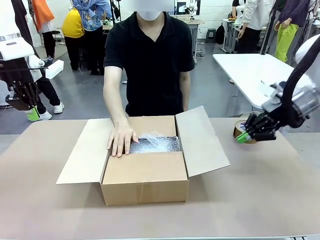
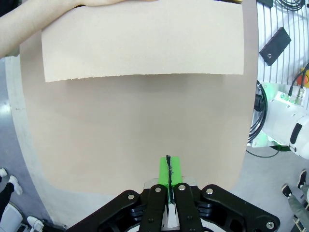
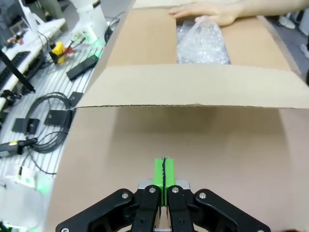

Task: Wrap the clocks to prevent damage.
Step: Push the right (or left) flap of the Package Box to close it.

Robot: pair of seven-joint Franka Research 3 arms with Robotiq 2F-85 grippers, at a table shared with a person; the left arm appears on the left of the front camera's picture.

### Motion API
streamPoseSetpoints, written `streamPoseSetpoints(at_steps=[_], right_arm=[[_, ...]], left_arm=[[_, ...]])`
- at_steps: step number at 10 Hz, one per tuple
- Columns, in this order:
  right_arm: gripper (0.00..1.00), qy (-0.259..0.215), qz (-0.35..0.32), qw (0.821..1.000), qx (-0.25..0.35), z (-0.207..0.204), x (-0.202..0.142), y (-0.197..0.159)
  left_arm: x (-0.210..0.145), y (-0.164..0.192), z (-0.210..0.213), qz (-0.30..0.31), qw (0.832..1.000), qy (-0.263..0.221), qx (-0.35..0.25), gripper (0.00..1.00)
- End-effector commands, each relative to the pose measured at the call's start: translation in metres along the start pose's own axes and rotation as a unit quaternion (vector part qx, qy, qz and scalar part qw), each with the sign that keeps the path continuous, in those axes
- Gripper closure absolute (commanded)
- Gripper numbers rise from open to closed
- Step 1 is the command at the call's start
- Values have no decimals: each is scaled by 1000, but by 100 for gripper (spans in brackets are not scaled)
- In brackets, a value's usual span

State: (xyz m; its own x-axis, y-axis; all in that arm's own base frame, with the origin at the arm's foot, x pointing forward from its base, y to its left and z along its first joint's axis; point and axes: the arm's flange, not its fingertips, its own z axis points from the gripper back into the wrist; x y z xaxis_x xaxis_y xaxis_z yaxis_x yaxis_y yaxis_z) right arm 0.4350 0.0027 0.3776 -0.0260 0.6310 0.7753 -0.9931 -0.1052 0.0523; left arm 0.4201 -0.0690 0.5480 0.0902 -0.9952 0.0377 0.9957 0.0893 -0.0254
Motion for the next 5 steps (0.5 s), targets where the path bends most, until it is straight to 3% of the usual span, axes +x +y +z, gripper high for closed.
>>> streamPoseSetpoints(at_steps=[1, 5], right_arm=[[99, -21, 25, 999, 4, -33, -12, -5], [99, -103, 13, 995, 0, -68, -5, -11]], left_arm=[[0, 0, 1, 7, 1000, -1, 2, 100], [0, 0, 1, 7, 1000, -1, 2, 100]])
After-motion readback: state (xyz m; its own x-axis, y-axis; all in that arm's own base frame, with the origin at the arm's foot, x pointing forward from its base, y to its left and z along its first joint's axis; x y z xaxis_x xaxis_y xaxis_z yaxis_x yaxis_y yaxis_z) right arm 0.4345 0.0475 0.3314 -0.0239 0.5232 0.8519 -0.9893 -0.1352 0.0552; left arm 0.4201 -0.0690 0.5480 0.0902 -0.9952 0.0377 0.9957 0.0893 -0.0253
